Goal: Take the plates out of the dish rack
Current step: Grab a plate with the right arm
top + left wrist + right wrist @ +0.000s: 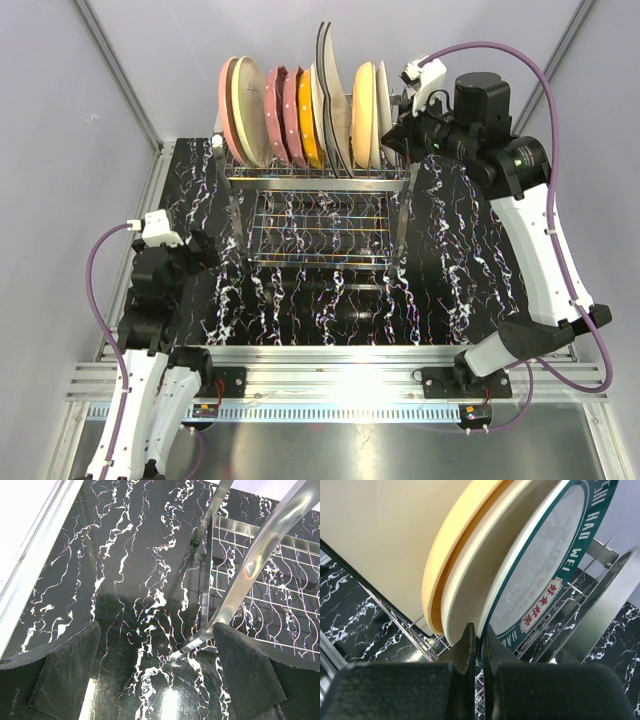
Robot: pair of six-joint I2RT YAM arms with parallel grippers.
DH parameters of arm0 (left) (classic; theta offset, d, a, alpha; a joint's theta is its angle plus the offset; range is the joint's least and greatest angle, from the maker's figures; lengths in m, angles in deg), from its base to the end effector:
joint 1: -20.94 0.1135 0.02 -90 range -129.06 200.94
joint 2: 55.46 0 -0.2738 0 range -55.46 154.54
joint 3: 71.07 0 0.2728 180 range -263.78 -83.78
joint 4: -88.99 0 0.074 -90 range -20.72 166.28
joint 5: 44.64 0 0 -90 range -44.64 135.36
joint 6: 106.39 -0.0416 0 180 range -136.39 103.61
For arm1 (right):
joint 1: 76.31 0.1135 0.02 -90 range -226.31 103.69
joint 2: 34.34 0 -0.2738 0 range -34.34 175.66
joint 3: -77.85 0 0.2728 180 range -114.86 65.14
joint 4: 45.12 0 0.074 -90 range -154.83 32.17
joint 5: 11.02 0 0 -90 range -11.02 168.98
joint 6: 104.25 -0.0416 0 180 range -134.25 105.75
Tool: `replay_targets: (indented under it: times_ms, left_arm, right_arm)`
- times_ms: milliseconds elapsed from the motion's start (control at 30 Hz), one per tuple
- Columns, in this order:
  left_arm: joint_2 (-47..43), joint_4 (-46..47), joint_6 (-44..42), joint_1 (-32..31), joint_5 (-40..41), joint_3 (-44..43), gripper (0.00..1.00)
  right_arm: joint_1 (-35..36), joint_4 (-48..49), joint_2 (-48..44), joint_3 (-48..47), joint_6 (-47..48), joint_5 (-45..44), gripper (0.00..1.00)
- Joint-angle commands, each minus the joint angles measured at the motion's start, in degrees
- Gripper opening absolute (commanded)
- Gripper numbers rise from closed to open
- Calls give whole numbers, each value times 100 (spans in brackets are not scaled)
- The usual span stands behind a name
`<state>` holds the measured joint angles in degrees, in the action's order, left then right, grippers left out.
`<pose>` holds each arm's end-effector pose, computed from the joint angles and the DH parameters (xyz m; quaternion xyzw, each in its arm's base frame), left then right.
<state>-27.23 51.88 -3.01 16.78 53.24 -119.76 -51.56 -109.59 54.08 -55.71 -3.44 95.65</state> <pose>0.1448 -0.0048 0.3054 -0.1052 0.7943 -0.0364 0.5973 0.2786 0.1416 0.5429 -0.3263 0.7430 0.1868 0.5537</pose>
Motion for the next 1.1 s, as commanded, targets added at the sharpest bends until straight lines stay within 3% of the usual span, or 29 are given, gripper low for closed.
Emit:
replay_targets:
  times_ms: [0,567,1067]
  left_arm:
    - [-19,155,-20,-23,-85,-242,99]
    - [-28,146,-12,-14,-76,-242,99]
    - [-37,164,-38,-14,-67,-233,99]
  right_arm:
    - [38,492,-114,211,-166,12,0]
    - [30,1133,-545,45,-448,-199,0]
    - [3,1644,-379,-385,-729,-129,0]
